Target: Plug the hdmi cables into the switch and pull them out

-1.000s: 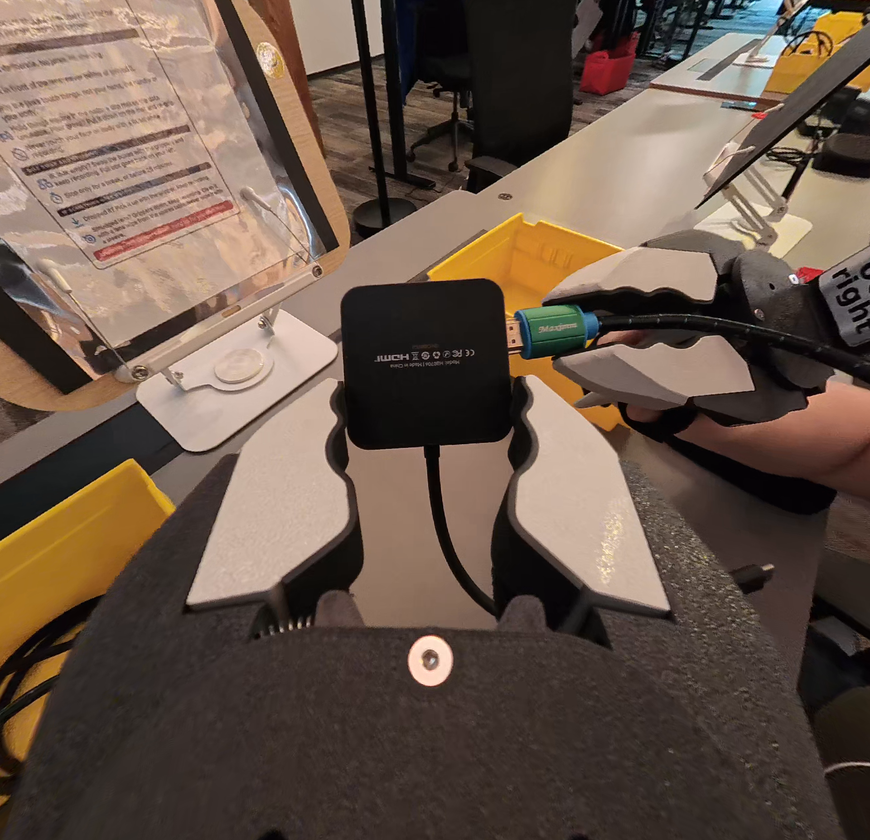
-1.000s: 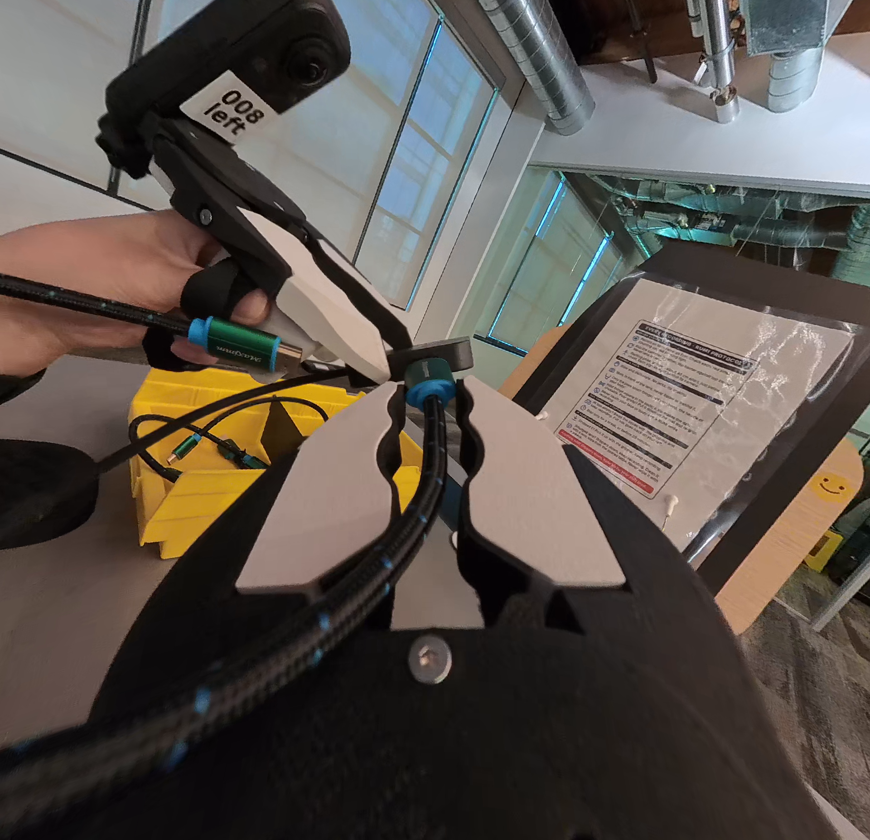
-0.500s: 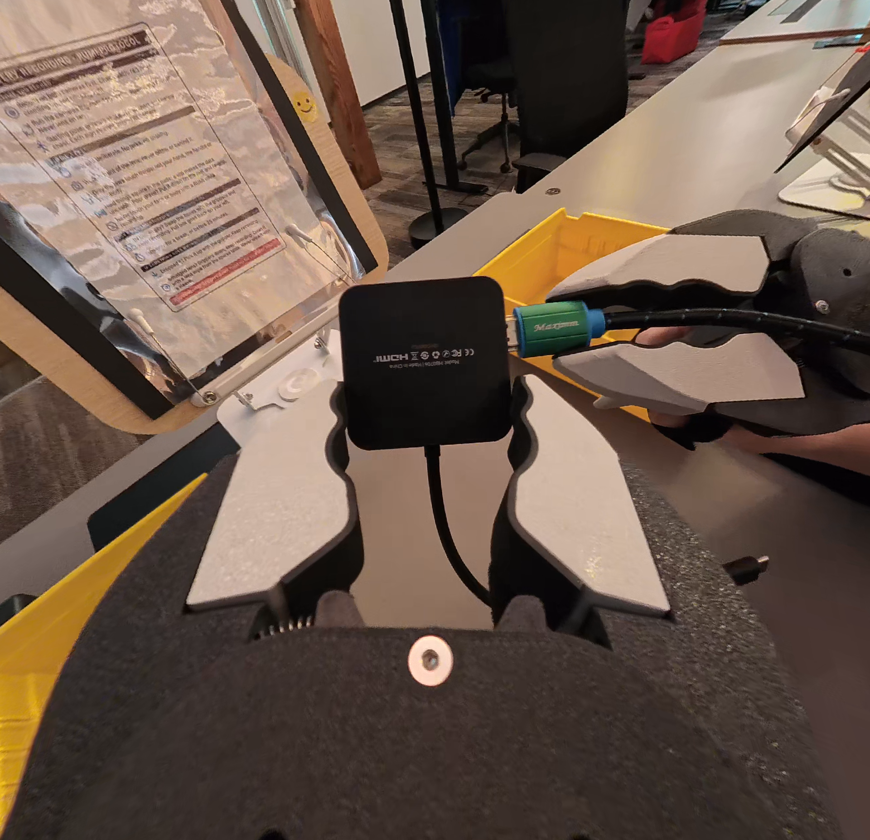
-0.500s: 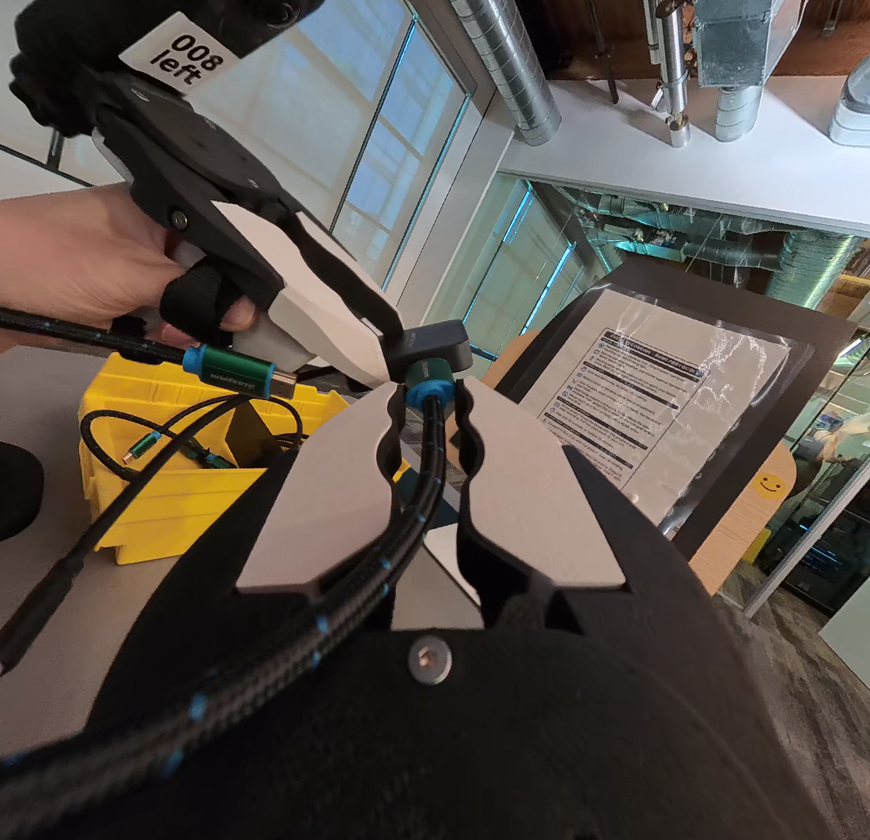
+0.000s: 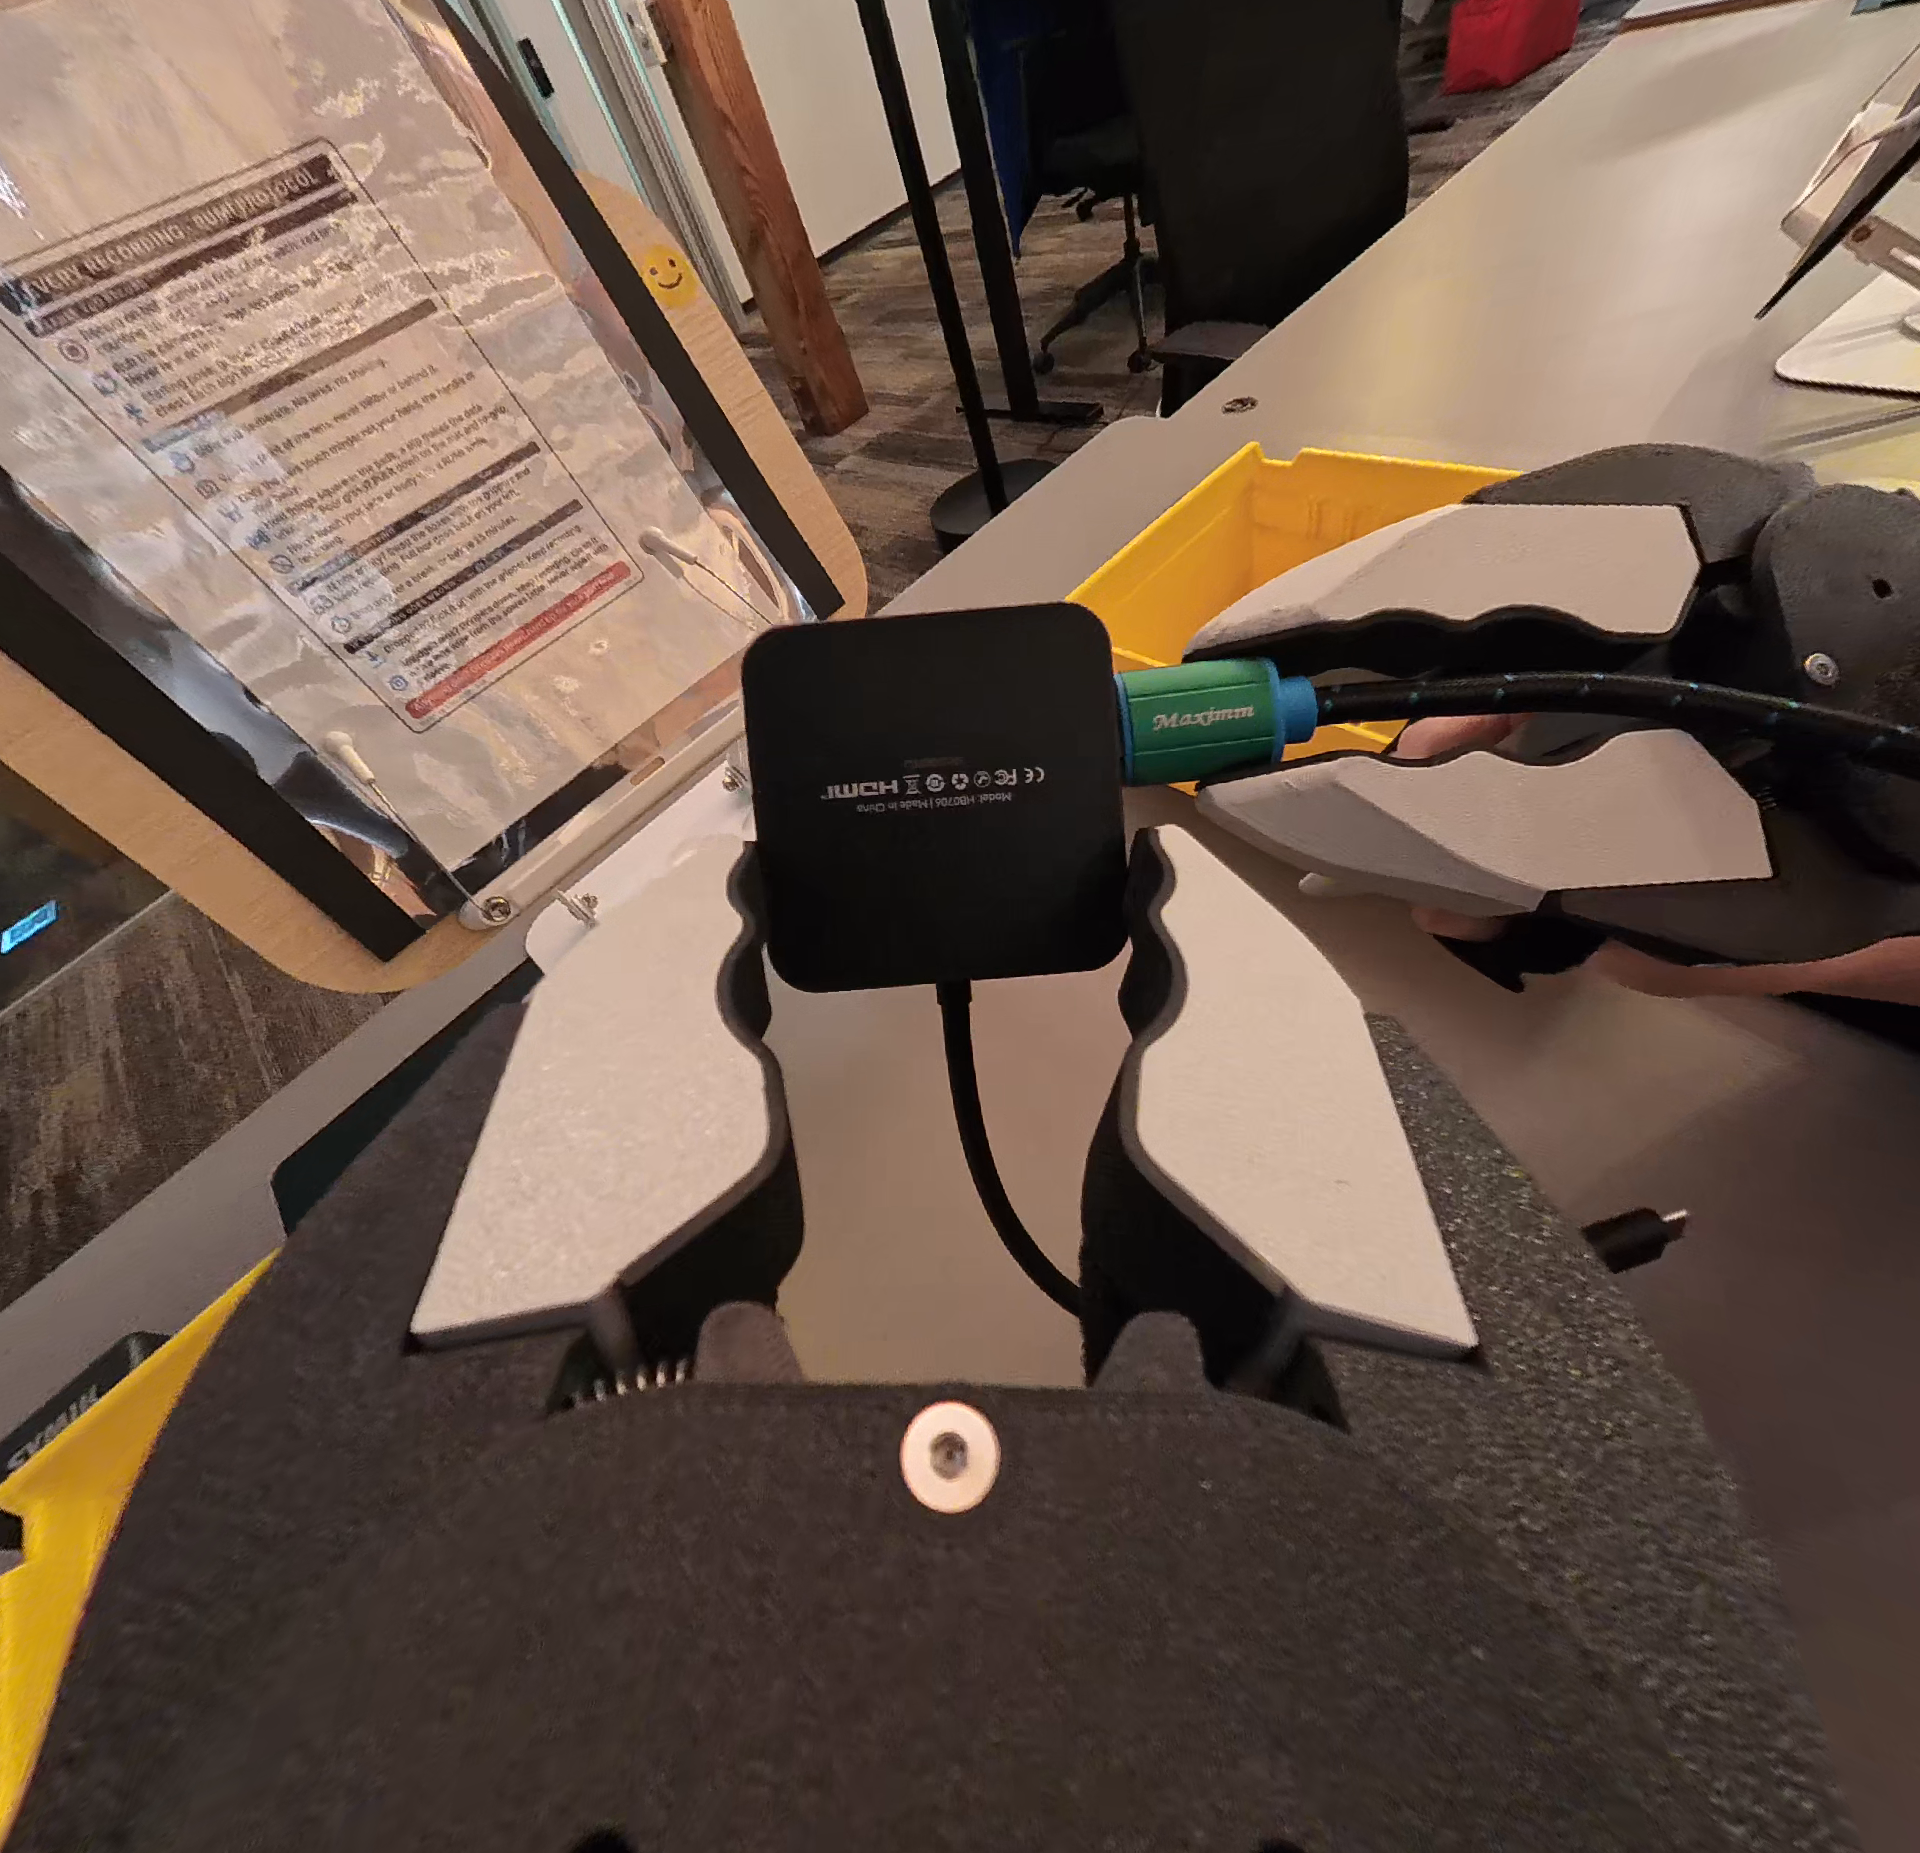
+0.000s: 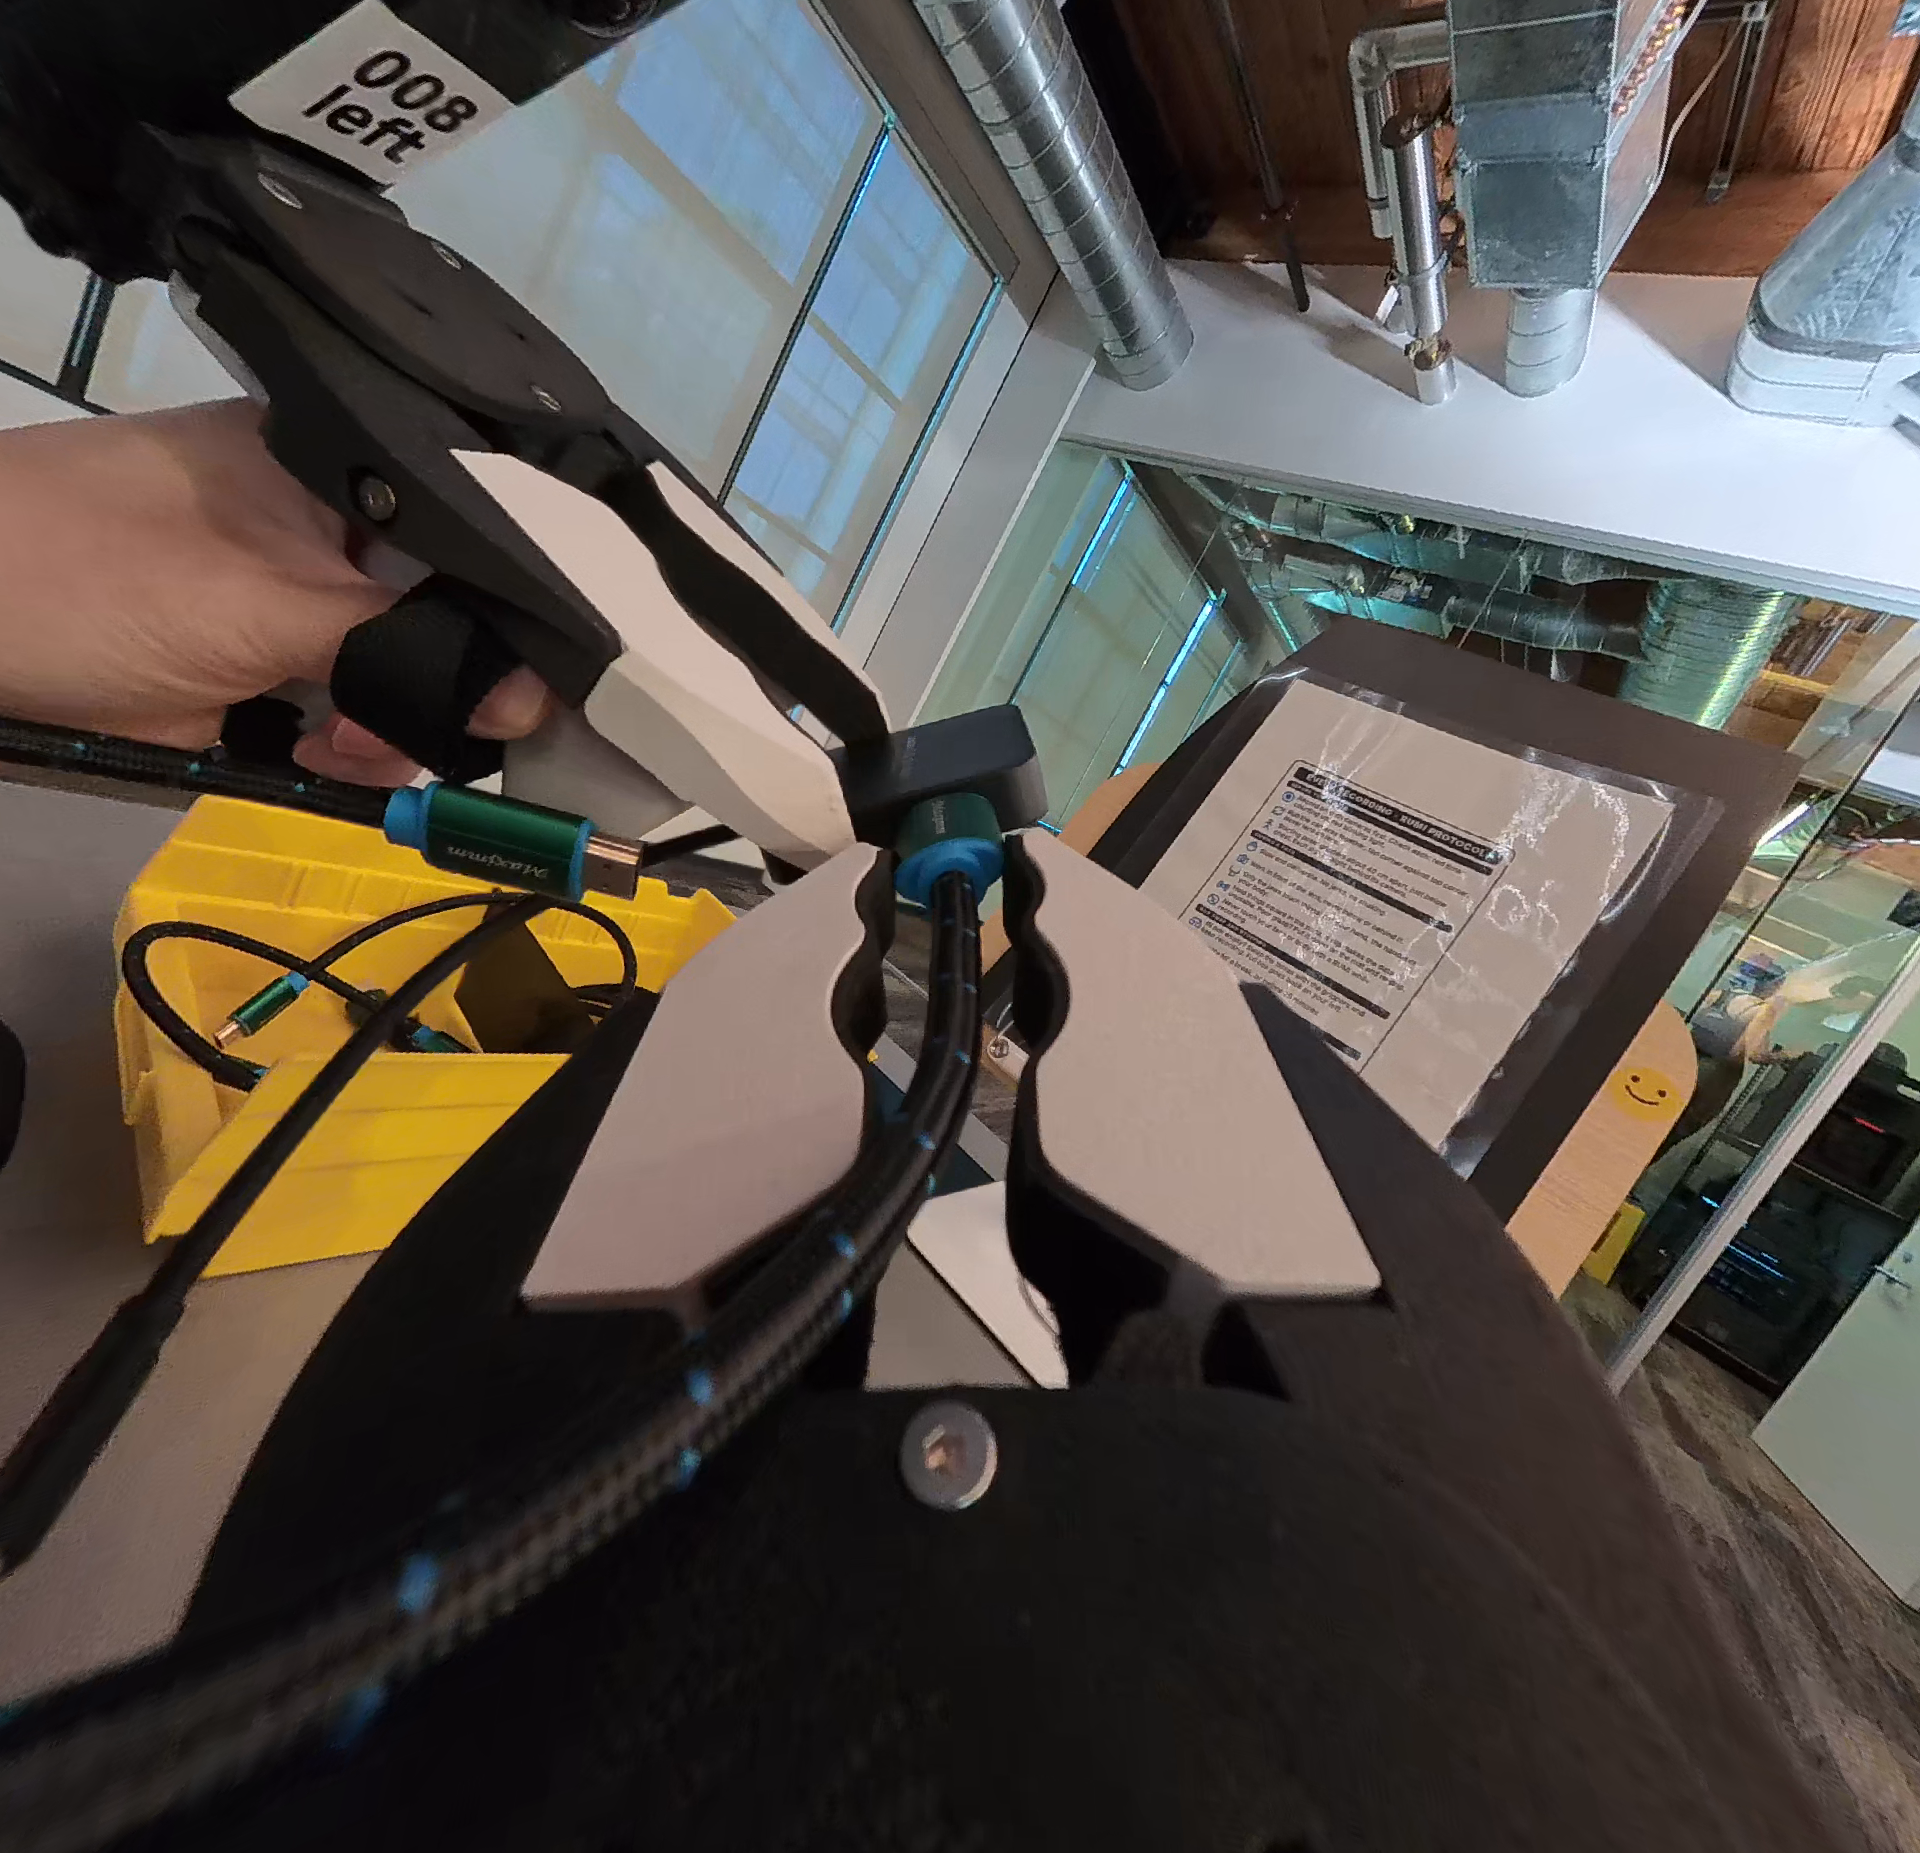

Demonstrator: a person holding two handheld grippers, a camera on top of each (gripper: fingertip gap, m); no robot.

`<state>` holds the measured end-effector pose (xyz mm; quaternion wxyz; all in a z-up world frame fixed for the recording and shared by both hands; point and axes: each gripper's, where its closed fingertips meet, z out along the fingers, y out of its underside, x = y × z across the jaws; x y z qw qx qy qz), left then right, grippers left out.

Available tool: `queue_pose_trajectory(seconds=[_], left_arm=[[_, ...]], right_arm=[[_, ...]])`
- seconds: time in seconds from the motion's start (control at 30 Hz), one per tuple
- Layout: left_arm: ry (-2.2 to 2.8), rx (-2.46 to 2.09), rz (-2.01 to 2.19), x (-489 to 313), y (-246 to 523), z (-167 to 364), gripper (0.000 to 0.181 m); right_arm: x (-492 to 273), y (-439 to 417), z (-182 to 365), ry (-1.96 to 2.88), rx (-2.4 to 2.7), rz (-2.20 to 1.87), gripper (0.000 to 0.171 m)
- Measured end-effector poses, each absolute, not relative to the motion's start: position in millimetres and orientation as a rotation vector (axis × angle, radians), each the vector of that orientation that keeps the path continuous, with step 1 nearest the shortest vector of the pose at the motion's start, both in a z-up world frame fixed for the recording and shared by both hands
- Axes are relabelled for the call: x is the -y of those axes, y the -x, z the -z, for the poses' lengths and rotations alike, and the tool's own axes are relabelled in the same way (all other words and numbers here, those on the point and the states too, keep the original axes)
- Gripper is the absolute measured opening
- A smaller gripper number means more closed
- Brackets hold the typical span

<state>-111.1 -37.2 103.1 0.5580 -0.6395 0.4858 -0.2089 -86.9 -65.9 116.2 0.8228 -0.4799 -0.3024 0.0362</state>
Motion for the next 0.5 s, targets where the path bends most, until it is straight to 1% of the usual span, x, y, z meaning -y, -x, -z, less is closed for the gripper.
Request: queue_pose_trajectory(seconds=[0.03, 0.3, 0.5], left_arm=[[1.507, -1.144, 0.502, 37.3, 110.3, -102.8, 0.066], [1.505, -1.147, 0.546, 41.6, 104.2, -102.4, 0.066], [1.494, -1.122, 0.47, 36.5, 105.7, -104.5, 0.067]], right_arm=[[65.9, 86.5, -116.3, 1.018, 0.639, -0.072, 0.02], [72.8, 86.0, -122.0, 0.96, 0.634, -0.018, 0.021], [67.0, 84.5, -120.4, 0.972, 0.635, -0.009, 0.021]])
